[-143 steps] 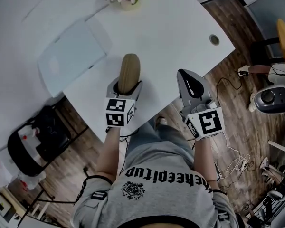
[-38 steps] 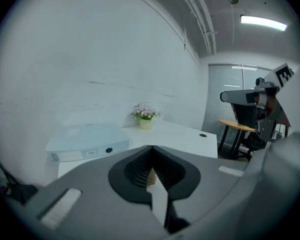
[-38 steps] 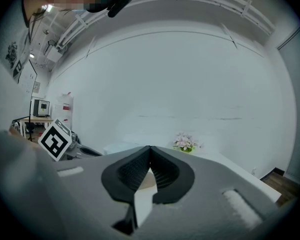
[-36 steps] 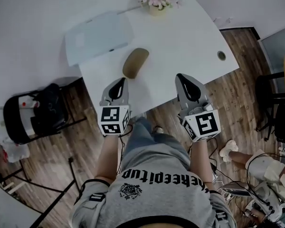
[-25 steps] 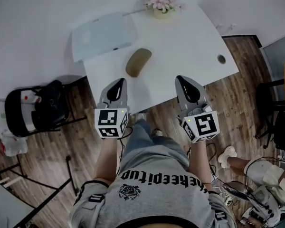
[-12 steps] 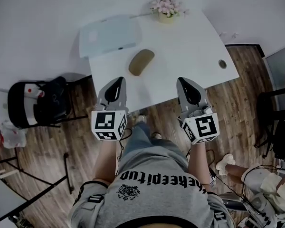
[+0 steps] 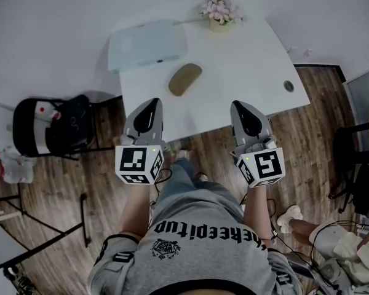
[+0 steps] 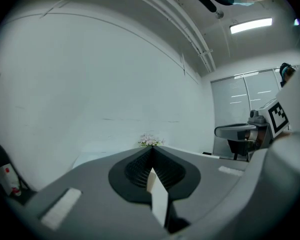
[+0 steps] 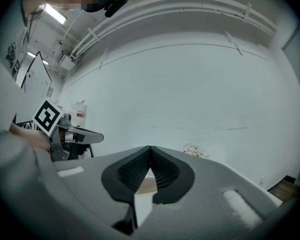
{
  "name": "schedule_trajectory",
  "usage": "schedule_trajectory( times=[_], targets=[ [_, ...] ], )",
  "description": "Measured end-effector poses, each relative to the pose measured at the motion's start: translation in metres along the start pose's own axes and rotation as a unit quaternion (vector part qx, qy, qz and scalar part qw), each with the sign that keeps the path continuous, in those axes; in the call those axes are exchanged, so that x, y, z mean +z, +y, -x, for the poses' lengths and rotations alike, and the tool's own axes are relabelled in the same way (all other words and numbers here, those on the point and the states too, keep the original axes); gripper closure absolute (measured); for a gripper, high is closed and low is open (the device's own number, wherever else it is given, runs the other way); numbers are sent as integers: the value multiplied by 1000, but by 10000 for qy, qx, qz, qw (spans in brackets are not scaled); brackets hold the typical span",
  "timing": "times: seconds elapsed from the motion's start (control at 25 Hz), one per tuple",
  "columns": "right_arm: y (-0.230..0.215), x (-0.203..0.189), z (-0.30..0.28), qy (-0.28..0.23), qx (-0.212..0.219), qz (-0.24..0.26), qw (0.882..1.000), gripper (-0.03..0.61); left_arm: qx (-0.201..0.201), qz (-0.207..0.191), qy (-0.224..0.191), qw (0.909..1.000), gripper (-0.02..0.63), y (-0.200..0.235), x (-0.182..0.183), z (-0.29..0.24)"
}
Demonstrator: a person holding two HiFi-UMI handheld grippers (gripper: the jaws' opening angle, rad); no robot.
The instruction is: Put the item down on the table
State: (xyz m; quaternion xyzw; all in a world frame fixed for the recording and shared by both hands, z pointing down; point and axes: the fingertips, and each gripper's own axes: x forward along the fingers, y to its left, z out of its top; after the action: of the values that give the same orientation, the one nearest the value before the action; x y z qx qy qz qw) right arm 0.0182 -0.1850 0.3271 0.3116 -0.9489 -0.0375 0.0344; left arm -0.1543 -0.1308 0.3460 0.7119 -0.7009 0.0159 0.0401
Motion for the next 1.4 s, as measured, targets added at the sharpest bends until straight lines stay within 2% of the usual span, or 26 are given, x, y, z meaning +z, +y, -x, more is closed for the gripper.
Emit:
schedule_trajectory(
  times=[0.68, 1.4],
  targets=[
    [1, 8, 25, -154, 87, 50, 9998, 581, 150, -47, -521, 9985, 595, -18, 32, 34],
    [7, 18, 48, -339, 122, 185, 9992, 583, 274, -97, -741, 9968, 595, -32, 42, 58]
  ],
)
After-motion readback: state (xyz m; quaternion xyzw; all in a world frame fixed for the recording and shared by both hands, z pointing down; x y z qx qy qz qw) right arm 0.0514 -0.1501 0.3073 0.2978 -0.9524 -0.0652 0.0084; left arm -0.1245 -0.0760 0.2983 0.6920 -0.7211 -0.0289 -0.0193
